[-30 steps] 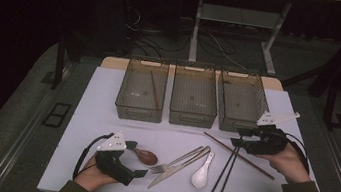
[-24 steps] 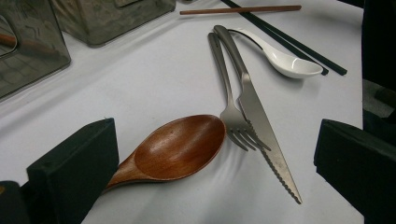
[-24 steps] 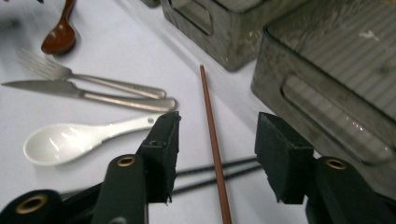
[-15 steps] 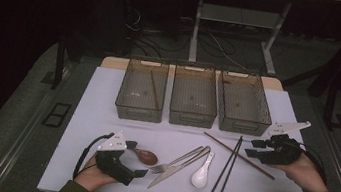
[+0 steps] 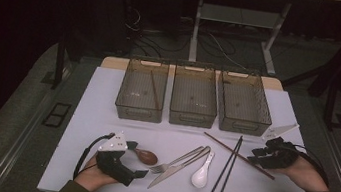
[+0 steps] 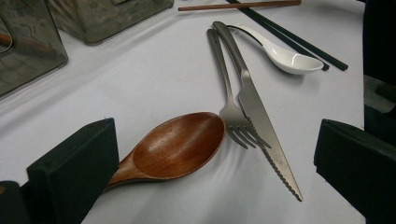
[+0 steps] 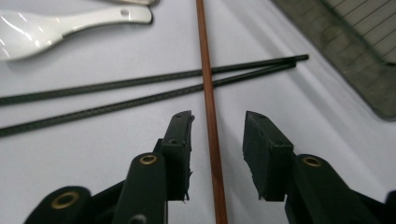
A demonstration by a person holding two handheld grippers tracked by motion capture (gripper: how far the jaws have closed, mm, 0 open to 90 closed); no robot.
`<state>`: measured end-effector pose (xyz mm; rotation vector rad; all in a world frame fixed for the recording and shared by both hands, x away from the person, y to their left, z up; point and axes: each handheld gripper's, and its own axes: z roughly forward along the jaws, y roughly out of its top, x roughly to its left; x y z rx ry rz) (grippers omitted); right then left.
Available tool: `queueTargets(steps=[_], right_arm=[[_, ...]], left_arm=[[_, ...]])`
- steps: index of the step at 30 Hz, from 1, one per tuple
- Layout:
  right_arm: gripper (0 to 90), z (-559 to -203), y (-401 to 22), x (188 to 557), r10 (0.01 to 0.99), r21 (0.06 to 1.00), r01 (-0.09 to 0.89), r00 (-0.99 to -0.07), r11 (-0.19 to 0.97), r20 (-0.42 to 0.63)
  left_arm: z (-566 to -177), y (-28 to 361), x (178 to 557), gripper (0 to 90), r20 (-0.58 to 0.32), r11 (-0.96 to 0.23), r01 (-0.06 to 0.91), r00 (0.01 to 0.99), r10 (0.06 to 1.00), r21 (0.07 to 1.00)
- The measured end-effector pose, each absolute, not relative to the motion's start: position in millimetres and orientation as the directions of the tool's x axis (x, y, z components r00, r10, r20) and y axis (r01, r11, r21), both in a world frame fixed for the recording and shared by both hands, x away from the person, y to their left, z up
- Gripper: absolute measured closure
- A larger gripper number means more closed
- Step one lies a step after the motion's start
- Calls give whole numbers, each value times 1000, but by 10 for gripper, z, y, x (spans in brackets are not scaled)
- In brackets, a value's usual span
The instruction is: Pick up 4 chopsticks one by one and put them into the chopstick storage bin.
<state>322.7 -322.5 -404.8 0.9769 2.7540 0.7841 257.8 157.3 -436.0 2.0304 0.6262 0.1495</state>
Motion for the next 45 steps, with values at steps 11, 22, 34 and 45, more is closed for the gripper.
queueTargets(steps=[11,22,34,45], right_arm=[[709,-4165,-3115,3292,577,418,543,-815,728,54],[763,-4222,-3067,3320,553,368,520,-833,771,19],[815,-4244,-3022,3312,534,348,503,-846,791,8],[829,-4241,-3032,3317,520,353,485,-854,800,-3]], left_arm=[[-4366,1568,2581,0,-147,-401,370,861,487,838],[-4371,1564,2584,0,-148,-399,369,861,486,839],[-4374,1560,2584,0,-148,-400,370,861,486,839],[-4368,1566,2582,0,-148,-400,370,861,486,838]])
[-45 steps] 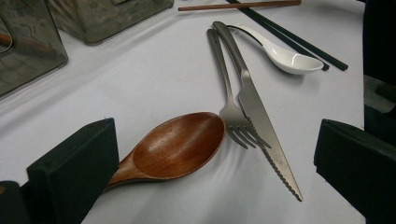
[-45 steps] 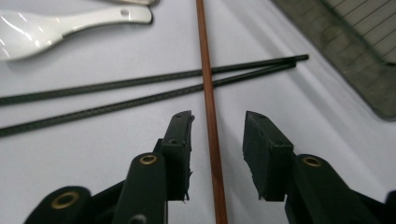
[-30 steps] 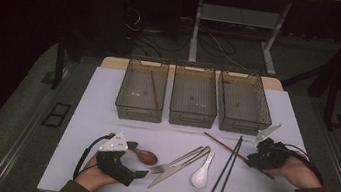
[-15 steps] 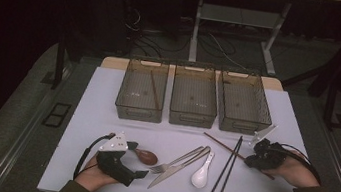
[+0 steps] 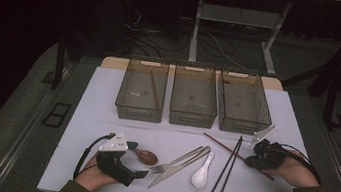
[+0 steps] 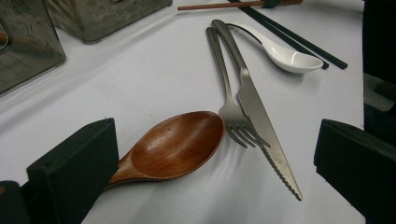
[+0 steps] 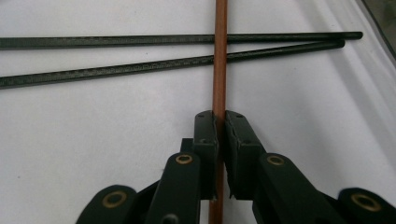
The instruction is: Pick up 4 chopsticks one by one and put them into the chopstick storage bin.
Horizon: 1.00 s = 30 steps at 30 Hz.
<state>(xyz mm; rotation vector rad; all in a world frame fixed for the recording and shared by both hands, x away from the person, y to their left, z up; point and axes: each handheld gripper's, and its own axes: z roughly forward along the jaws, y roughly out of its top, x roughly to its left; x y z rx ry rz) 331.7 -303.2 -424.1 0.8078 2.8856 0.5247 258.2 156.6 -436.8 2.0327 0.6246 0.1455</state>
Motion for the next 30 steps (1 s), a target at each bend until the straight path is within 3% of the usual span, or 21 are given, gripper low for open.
queueTargets(steps=[17,30], right_arm=[[831,-4149,-3091,3285,526,428,480,-851,766,12],[831,-4072,-3079,3272,530,531,490,-843,691,89]], left_arm=[[-4363,1569,2579,0,-148,-402,370,862,486,838],[-4367,1566,2580,0,-149,-400,370,862,485,839]])
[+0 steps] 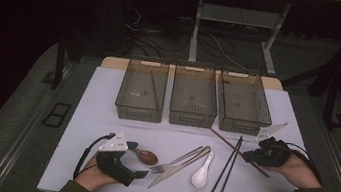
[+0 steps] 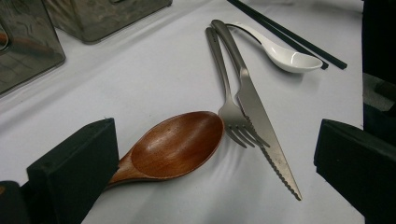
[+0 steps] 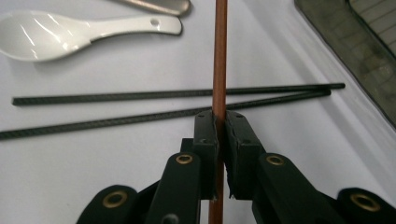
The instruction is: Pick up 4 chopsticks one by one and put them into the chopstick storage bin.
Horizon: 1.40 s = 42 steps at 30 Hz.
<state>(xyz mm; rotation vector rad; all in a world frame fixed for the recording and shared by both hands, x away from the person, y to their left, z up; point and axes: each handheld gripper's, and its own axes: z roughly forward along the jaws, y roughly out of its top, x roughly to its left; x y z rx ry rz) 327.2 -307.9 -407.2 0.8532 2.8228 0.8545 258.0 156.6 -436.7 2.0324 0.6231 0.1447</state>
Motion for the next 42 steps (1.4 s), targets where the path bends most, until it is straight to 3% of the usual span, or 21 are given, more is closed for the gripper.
queueTargets(steps=[13,42], right_arm=[[831,-4021,-3007,3292,538,629,485,-834,608,122],[831,-3906,-2633,3426,538,719,463,-830,518,147]], left_arm=[[-4371,1562,2582,0,-148,-400,370,861,486,838],[-4377,1557,2586,0,-147,-403,371,860,488,837]])
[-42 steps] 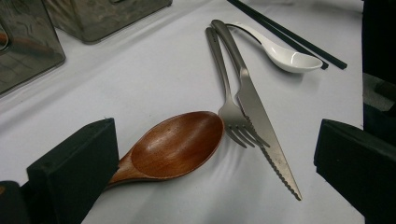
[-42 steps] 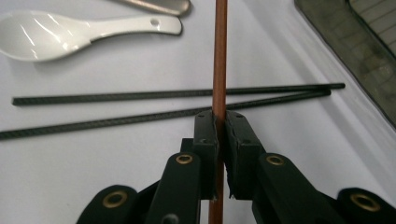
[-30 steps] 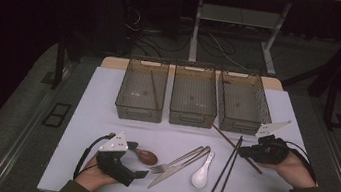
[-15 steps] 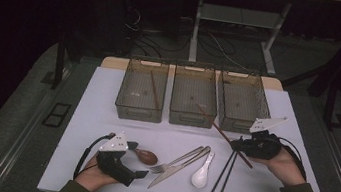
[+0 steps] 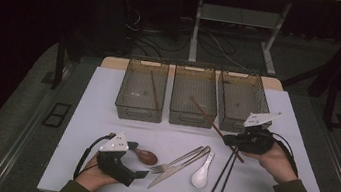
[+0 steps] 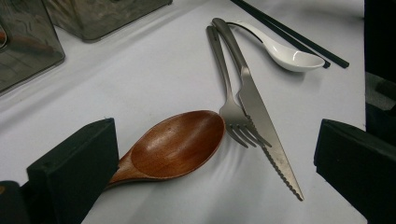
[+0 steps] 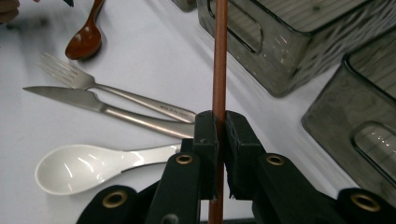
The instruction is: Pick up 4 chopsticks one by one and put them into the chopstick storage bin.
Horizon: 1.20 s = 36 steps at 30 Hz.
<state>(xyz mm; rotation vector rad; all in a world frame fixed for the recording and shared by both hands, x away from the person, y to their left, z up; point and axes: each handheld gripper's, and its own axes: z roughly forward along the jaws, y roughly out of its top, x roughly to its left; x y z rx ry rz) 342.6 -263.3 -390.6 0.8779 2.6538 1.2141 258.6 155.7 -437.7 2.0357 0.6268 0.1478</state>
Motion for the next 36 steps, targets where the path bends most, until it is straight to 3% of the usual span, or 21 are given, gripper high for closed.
queueTargets(steps=[36], right_arm=[[831,-3794,-2055,3648,533,779,423,-835,463,137]], left_arm=[[-4382,1569,2594,0,-150,-401,374,860,488,836]])
